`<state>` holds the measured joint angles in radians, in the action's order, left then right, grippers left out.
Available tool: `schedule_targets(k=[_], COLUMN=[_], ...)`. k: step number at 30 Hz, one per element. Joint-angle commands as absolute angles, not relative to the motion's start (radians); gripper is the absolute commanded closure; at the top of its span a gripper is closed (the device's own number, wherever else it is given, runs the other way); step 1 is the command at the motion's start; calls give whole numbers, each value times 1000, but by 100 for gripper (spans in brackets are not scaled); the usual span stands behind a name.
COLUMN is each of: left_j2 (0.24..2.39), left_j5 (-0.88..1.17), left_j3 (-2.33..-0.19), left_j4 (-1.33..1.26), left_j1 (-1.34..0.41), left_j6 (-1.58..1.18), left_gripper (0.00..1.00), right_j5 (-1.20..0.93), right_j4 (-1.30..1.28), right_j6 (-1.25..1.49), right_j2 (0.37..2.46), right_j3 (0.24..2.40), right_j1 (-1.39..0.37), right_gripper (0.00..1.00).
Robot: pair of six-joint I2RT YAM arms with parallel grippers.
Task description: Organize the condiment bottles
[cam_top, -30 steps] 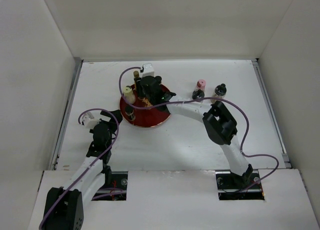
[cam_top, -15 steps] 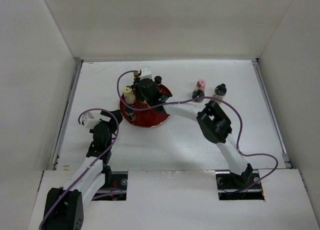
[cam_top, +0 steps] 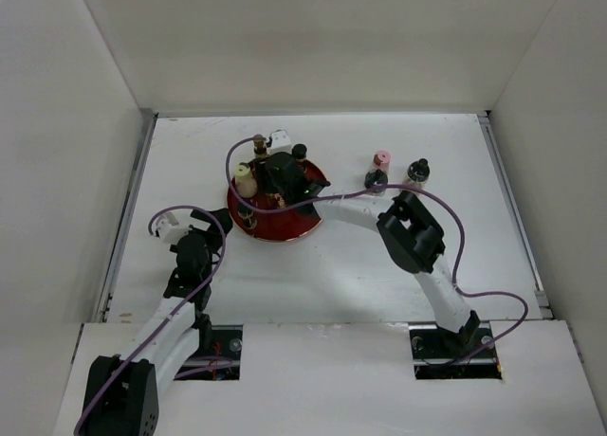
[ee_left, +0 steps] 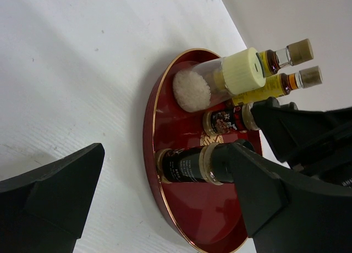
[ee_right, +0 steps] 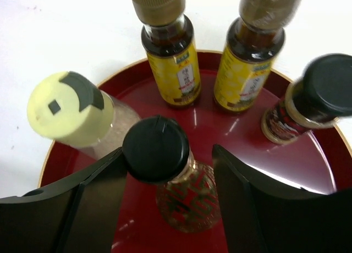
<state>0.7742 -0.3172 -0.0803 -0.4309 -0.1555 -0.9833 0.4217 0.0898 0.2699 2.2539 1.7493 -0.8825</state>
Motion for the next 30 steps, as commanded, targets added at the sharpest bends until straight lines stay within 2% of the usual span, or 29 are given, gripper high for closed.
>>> schedule_targets(k=[1, 8, 9, 12, 13, 15, 17, 18, 20, 22, 23, 26, 30], left_j2=[755, 758, 759, 752, 750, 753, 749, 749, 759, 776, 779, 788, 772], left_j5=[-322, -324, -318, -321, -324, -318, -313, -319, -330, -324, -321, -336, -337], left_j3=[-103, -104, -104, -106, -104, -104, -104, -106, -106, -110, -113, -114, -114], left_j4=[-460, -460, -460, -460, -460, -459, -459, -459, -460, -465, -468, -471, -468], left_j1=[-148, -146, -143, -151, -151, -143, -146, -153, -154, -154, -159, -168, -169], left_j6=[-971, -966, -968, -966, -965, -969, -971, -968, -969, -971, -971, -966, -963], left_gripper=[0, 0, 0, 0, 0, 0, 0, 0, 0, 0, 0, 0, 0], right_j5=[431, 445, 457, 546, 578, 624, 661, 675, 696, 710, 701, 670, 598], right_j4=[173, 299, 320, 336, 331, 298, 234, 200, 157, 140, 129, 91, 77], right_j6=[288, 270, 270, 276, 281, 279, 275, 273, 285, 302, 305, 313, 318], right_j2=[2108, 1821, 1775, 1634, 1590, 1514, 1461, 1441, 1417, 1414, 1430, 1489, 1572], right_j3=[1700, 1433, 1377, 1196, 1139, 1053, 1002, 983, 956, 928, 930, 962, 1018], right_j1=[-890, -889, -875, -809, -786, -740, -705, -688, -664, -639, -627, -607, -570], right_gripper=[30, 27, 31, 66, 72, 74, 69, 63, 47, 26, 21, 16, 15])
